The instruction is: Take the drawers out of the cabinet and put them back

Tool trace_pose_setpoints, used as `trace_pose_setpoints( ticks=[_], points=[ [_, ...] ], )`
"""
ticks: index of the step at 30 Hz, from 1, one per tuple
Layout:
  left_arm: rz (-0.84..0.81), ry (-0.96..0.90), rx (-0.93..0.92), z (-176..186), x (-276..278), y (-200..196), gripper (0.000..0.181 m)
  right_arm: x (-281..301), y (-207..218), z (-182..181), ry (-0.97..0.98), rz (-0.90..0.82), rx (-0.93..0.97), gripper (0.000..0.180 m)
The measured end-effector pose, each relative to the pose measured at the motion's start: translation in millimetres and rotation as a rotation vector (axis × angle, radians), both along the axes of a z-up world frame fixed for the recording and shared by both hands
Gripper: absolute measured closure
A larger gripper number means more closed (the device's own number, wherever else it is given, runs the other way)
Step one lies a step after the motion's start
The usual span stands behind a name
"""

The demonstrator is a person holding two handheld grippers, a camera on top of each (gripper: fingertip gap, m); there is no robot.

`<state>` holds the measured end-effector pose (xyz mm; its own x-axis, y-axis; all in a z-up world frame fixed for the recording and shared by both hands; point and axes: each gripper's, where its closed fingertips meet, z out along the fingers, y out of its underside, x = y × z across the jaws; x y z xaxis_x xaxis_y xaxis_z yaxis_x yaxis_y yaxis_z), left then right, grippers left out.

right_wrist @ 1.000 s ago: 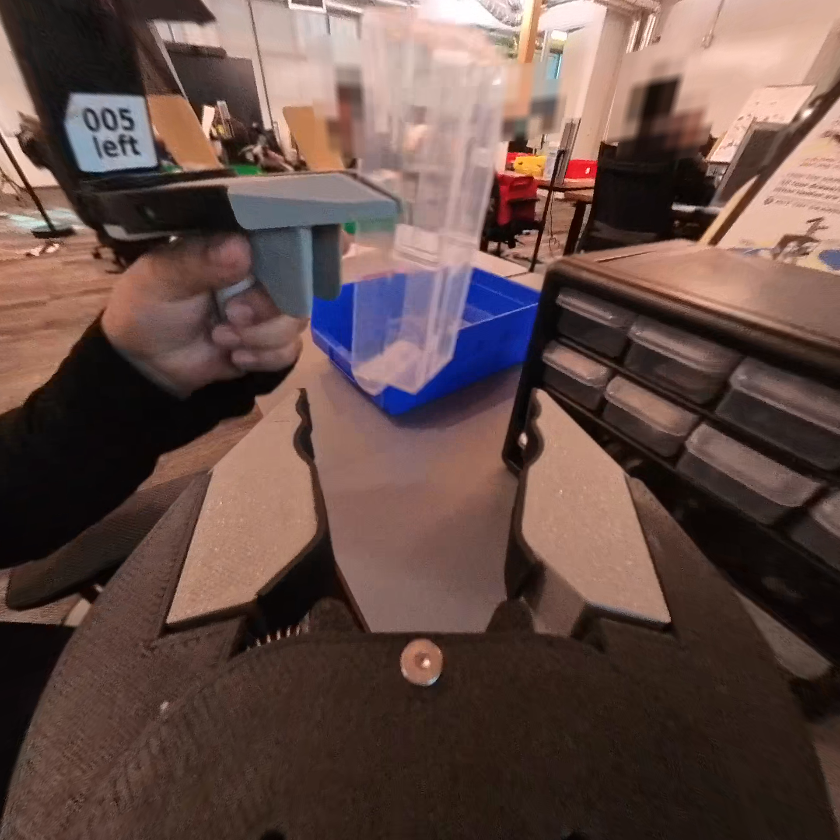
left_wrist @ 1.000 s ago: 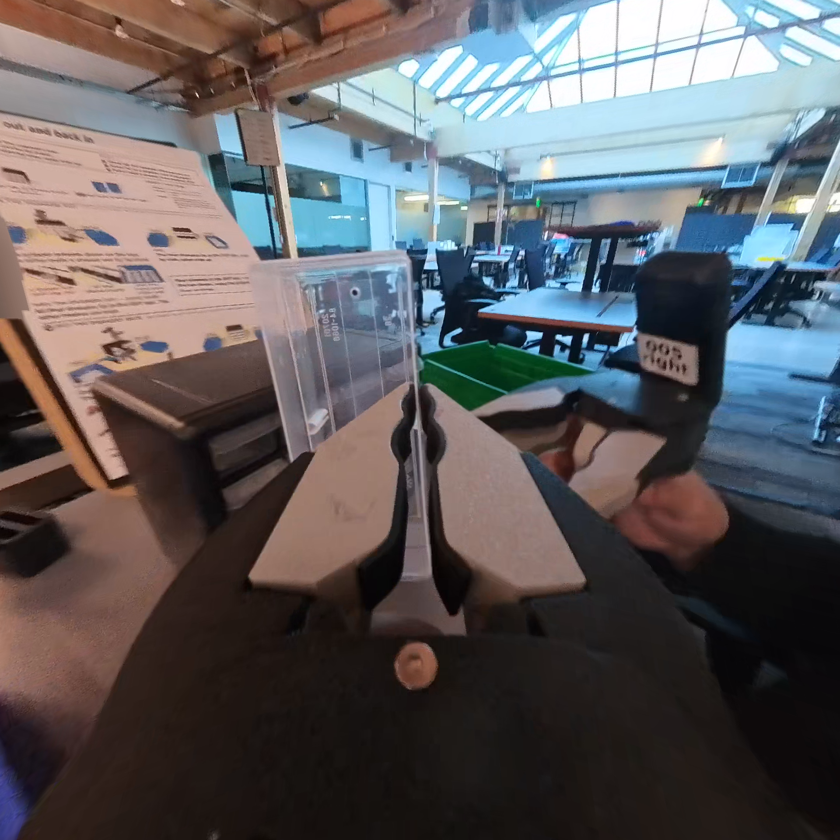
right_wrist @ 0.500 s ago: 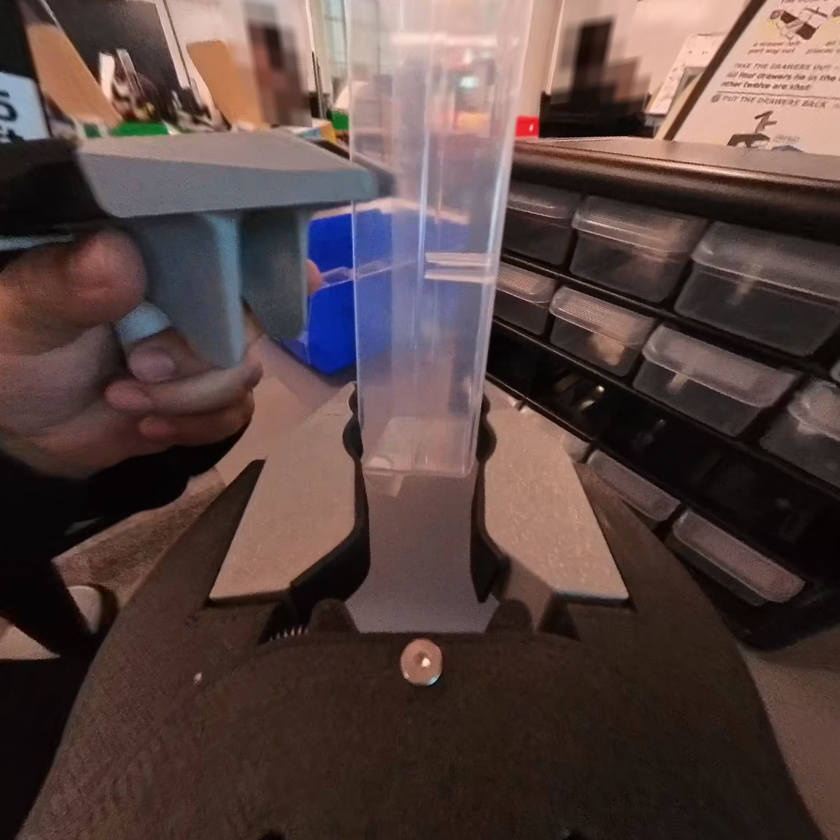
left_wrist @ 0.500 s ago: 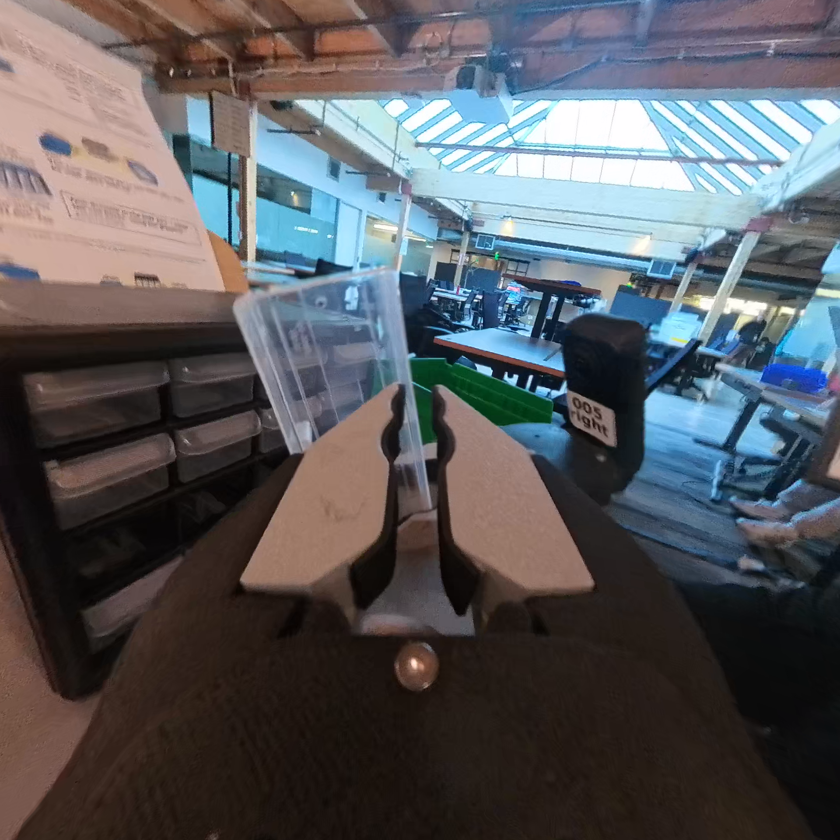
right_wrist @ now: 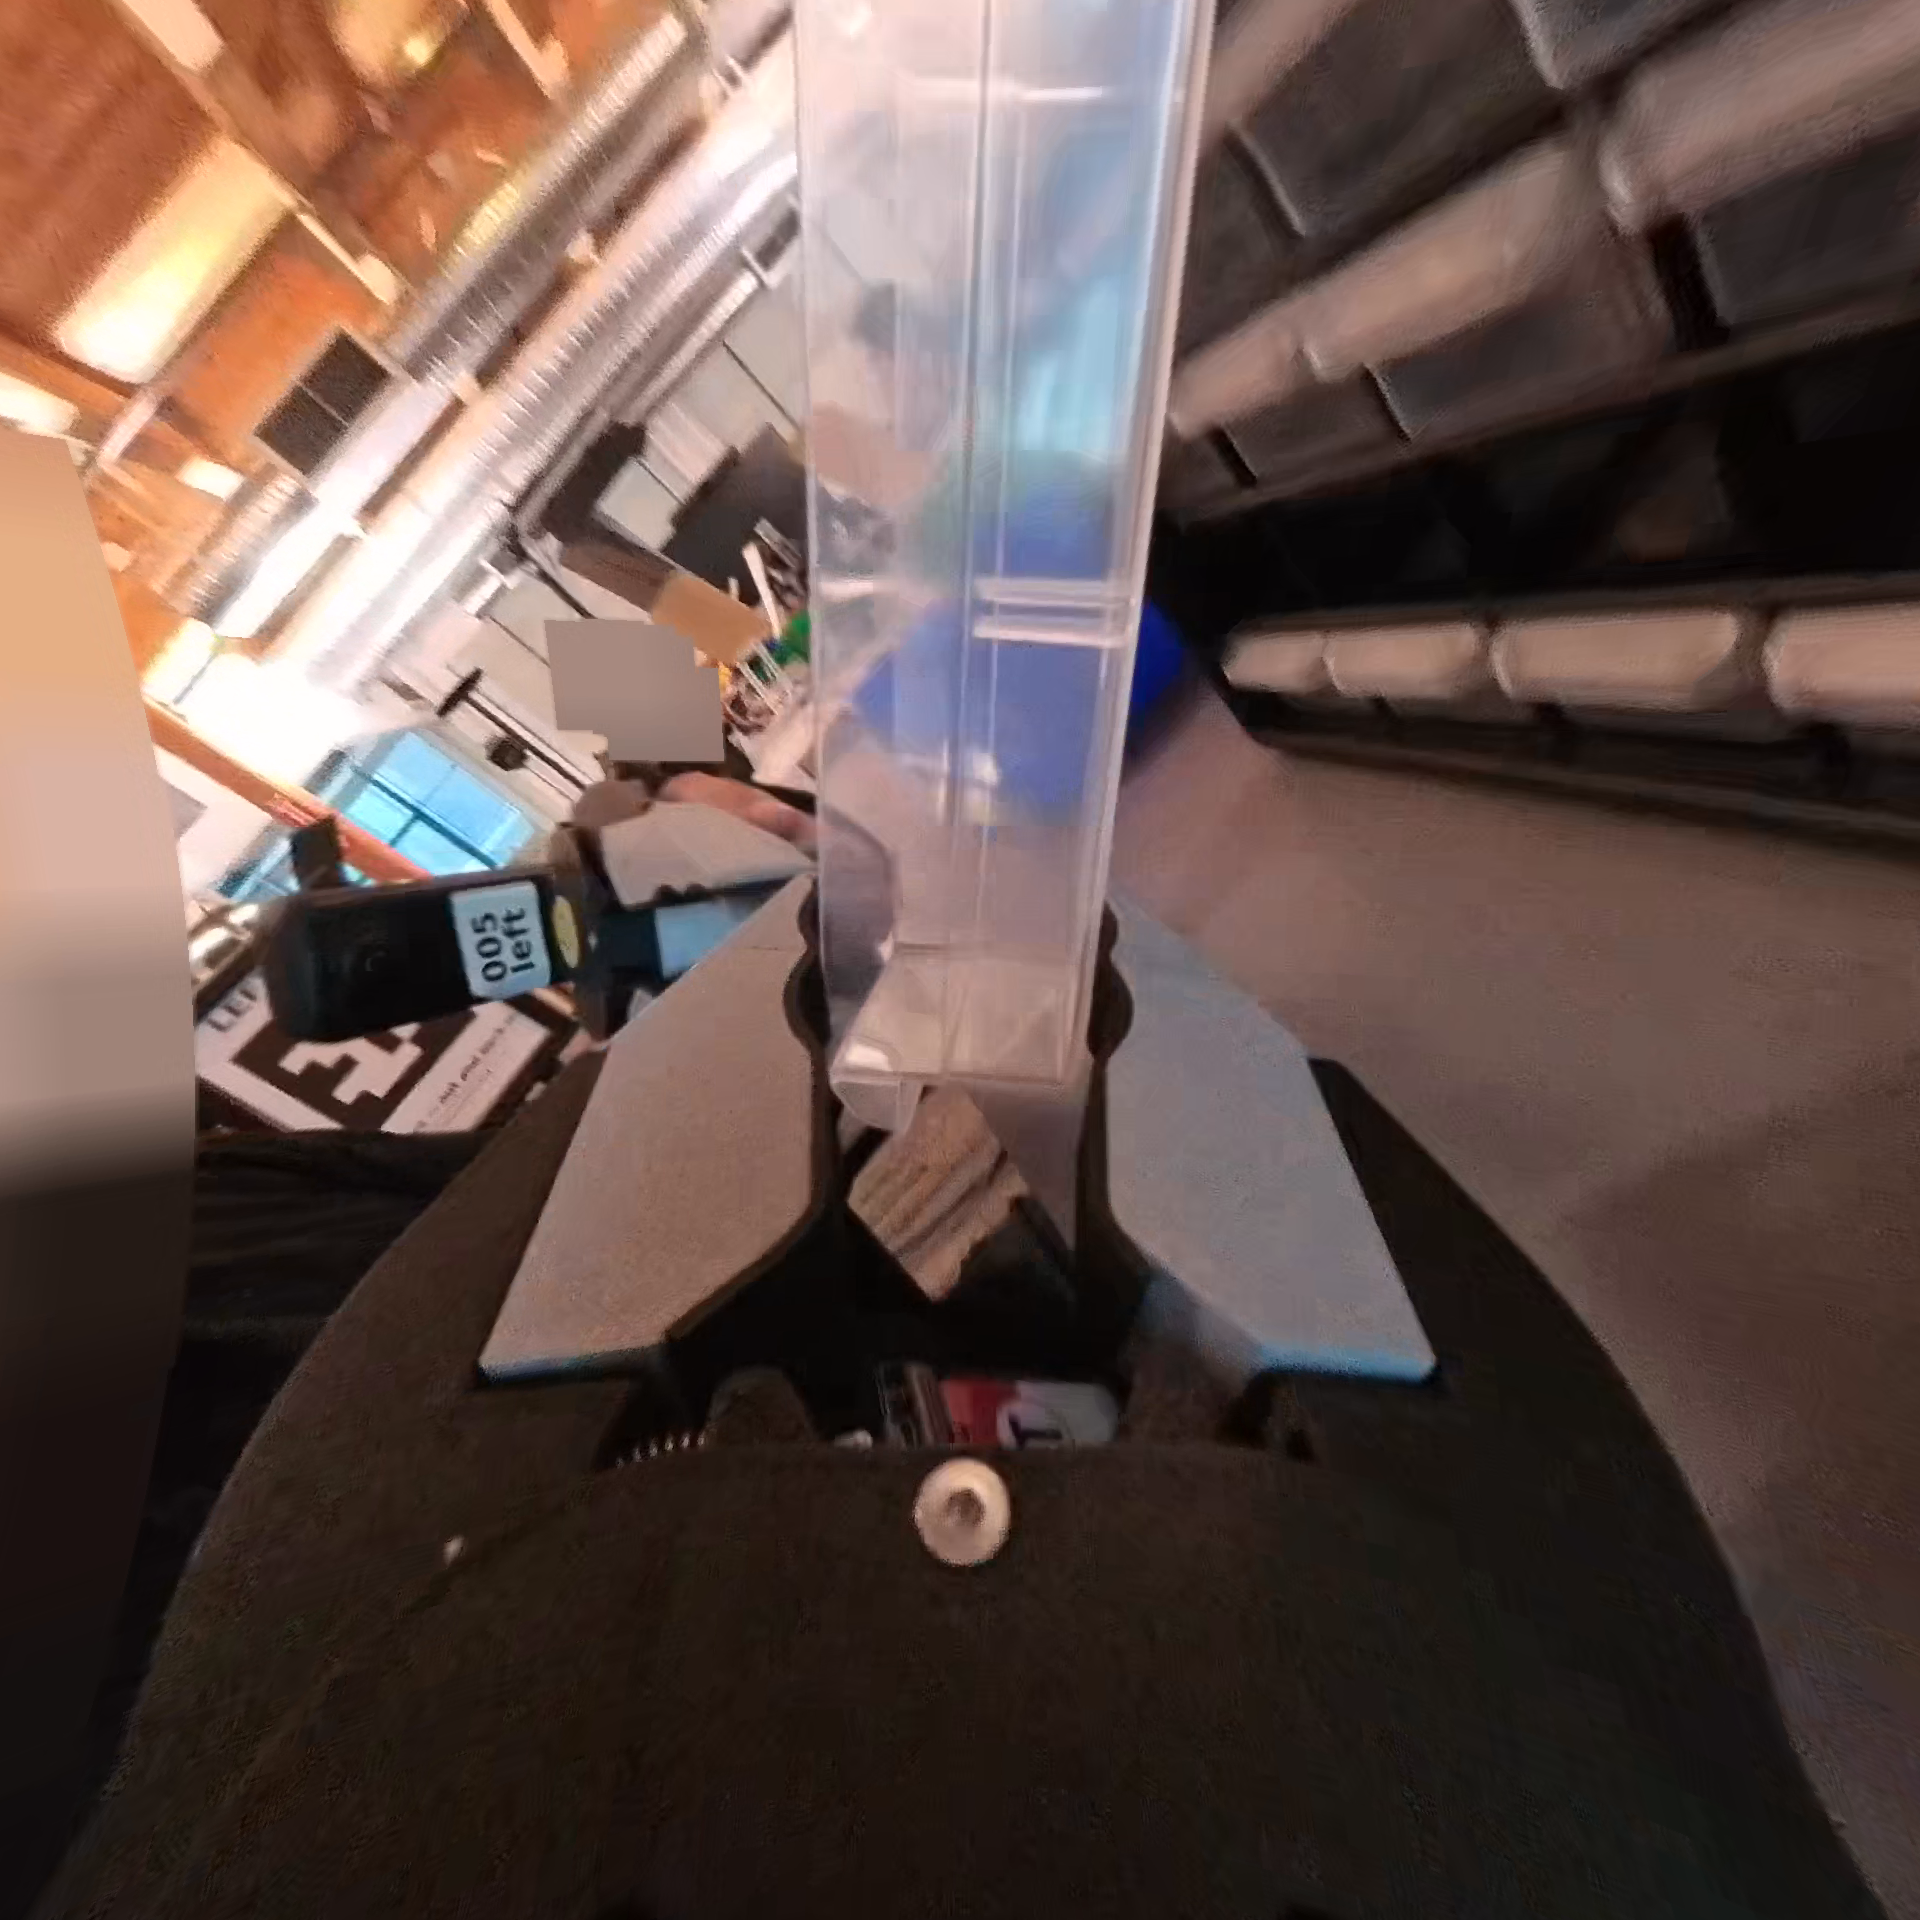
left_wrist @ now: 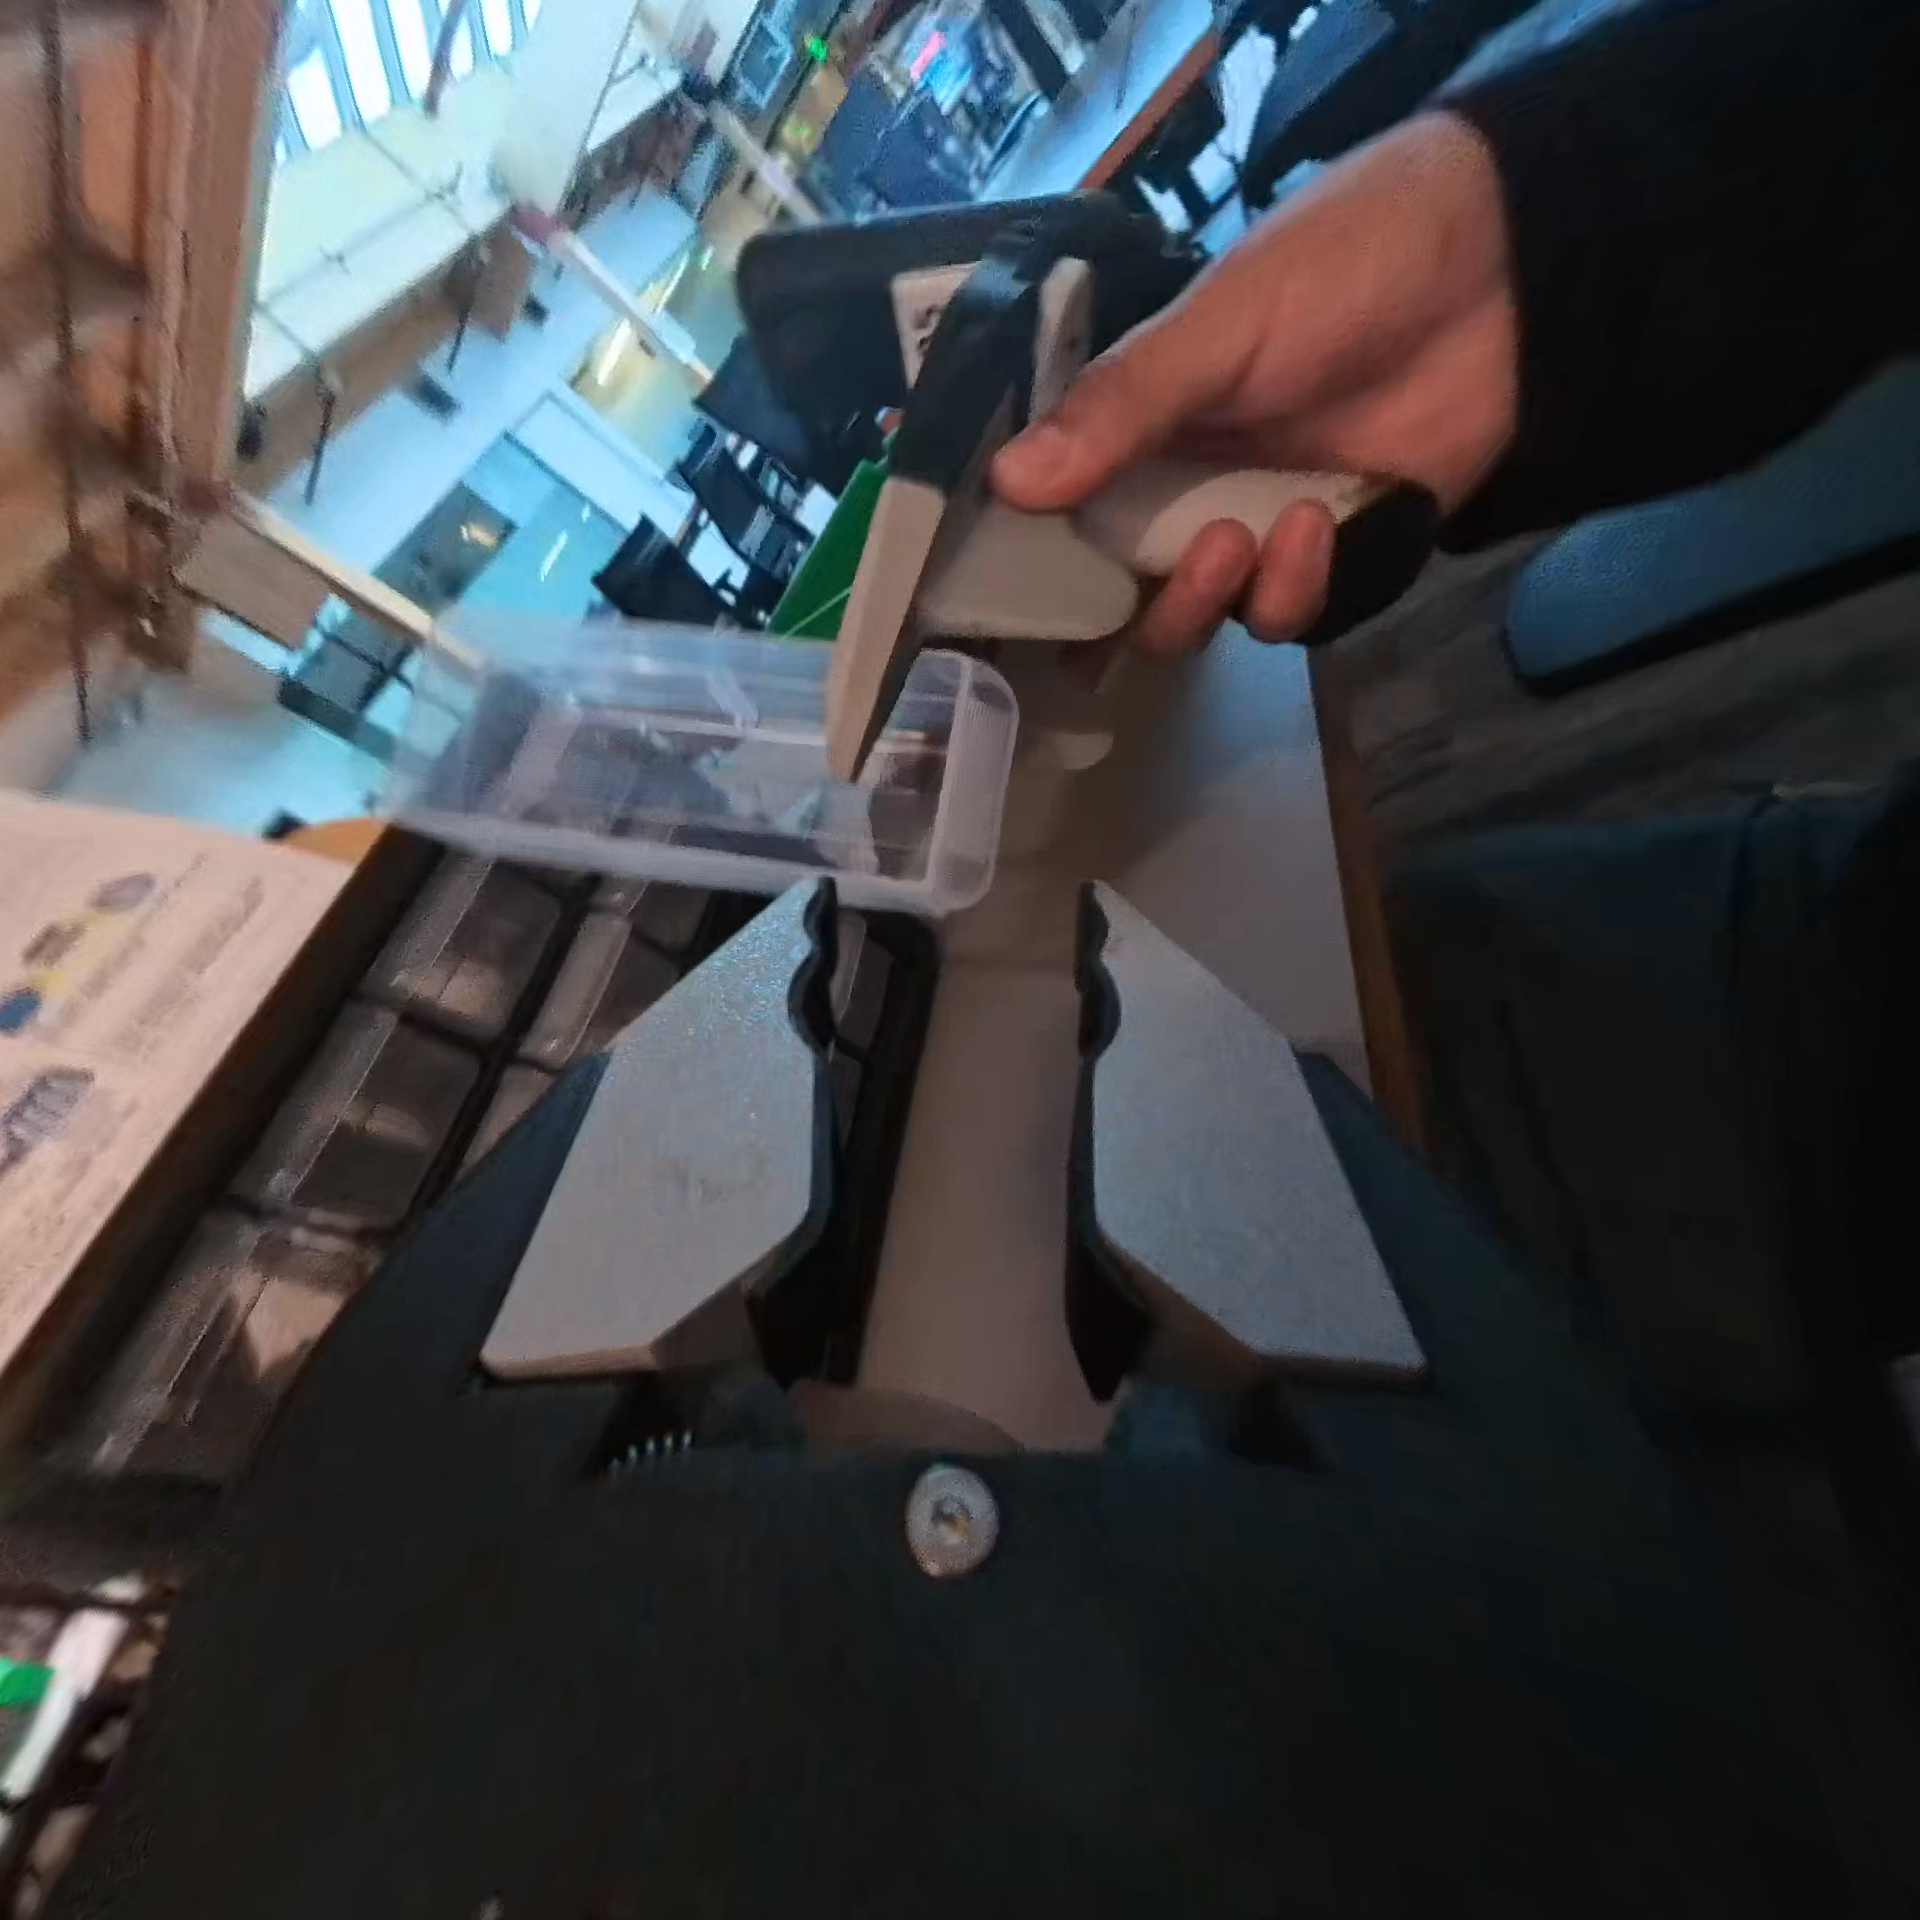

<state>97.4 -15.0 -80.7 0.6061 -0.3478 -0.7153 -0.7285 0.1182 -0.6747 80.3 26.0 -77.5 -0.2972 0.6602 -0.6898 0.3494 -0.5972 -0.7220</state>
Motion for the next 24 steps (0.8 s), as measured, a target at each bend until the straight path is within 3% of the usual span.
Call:
trace_pose_setpoints(
  ticks=[3,6,12,18,24],
  points=[
    [0.002,0.182,0.076,-16,12,13,0.137,7,4,-20,-0.079,0.018,-0.058,0.133],
    [0.061,0.396,0.219,-23,13,28,0.126,10,5,-28,-0.091,0.055,-0.176,0.133],
    [0.085,0.589,0.325,-40,8,55,0.119,15,0,-43,-0.106,0.142,-0.375,0.133],
    [0.015,0.66,0.284,-52,10,73,0.134,15,15,-56,-0.141,0.098,-0.372,0.134],
    [0.082,0.587,0.253,-58,6,80,0.141,13,25,-65,-0.193,0.107,-0.258,0.134]
  ],
)
